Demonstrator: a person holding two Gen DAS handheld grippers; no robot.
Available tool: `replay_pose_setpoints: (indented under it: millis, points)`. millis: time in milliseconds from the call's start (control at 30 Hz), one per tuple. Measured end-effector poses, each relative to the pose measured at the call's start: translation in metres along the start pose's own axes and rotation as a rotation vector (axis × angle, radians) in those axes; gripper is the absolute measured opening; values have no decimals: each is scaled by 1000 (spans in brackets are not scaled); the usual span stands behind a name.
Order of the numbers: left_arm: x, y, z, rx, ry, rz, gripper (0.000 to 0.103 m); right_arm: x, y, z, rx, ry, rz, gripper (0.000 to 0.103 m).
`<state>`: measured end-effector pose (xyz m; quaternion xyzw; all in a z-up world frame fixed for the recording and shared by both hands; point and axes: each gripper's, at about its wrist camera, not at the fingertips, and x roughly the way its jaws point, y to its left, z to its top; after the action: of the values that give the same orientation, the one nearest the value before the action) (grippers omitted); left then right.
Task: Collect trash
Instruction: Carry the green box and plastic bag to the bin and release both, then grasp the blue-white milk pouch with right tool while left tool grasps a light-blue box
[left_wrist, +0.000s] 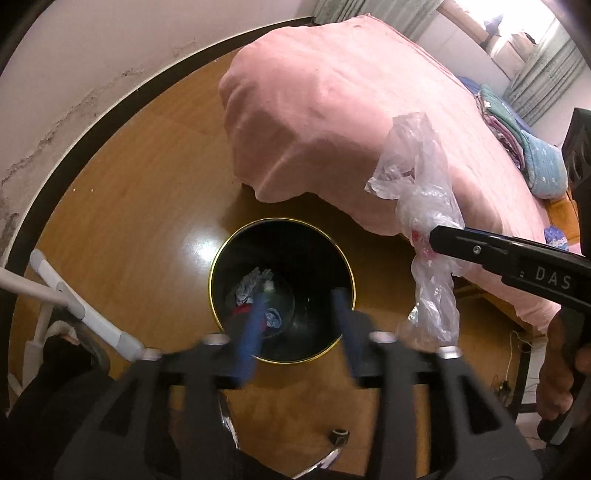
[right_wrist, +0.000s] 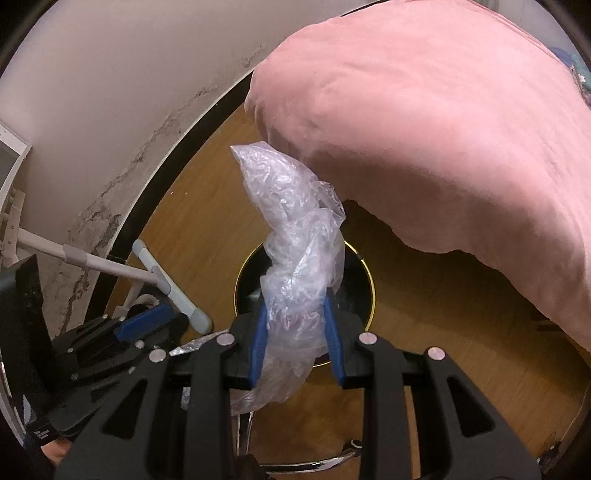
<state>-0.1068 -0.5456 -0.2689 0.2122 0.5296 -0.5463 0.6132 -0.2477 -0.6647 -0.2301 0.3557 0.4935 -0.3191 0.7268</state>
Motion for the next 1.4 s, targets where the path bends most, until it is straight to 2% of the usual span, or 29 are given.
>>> replay_pose_setpoints:
  millis: [167,300,333,400,467,533,700,800,867,933,1033,1067,1133,1167,1233,1300,1400]
  points:
    - [-12,-3,-4,21,-28,21,60,3,0,-3,-9,19,-7,28]
    - [-35,4,-10,20,-72,41,74,4,4,-1,-11,16,-12,29]
    - [-42,6,-11,20,-88,51,75,4,5,0,-12,12,-13,30]
    - [-55,9,-15,17,-109,62,79,6,7,1,-16,12,-19,39]
    - [-69,12,-18,13,-130,70,82,5,10,1,-21,5,-26,52]
    - [-84,12,-21,13,-154,75,85,3,14,3,-31,-8,-30,58]
    - [-134,5,-31,34,-231,99,89,-11,31,10,-64,-61,-46,58]
    - [-178,-1,-40,65,-291,111,91,-37,56,15,-110,-147,-50,59]
    - [-217,-4,-50,98,-342,125,91,-63,83,15,-157,-219,-32,65]
    - [-256,-4,-61,122,-385,175,92,-86,110,13,-203,-272,12,67]
    - [-321,10,-82,129,-439,240,92,-118,168,2,-302,-329,129,69]
    - [-351,23,-93,113,-466,280,93,-126,188,-3,-337,-335,167,70]
    - [-388,44,-109,82,-496,340,93,-140,234,-16,-435,-328,260,70]
    - [-415,66,-123,30,-511,396,93,-146,261,-24,-490,-313,309,70]
    - [-446,96,-142,-49,-525,444,93,-153,307,-38,-571,-276,401,71]
    - [-483,141,-173,-181,-544,535,93,-155,363,-55,-657,-218,501,72]
    - [-520,195,-214,-334,-547,654,93,-154,428,-79,-740,-144,587,72]
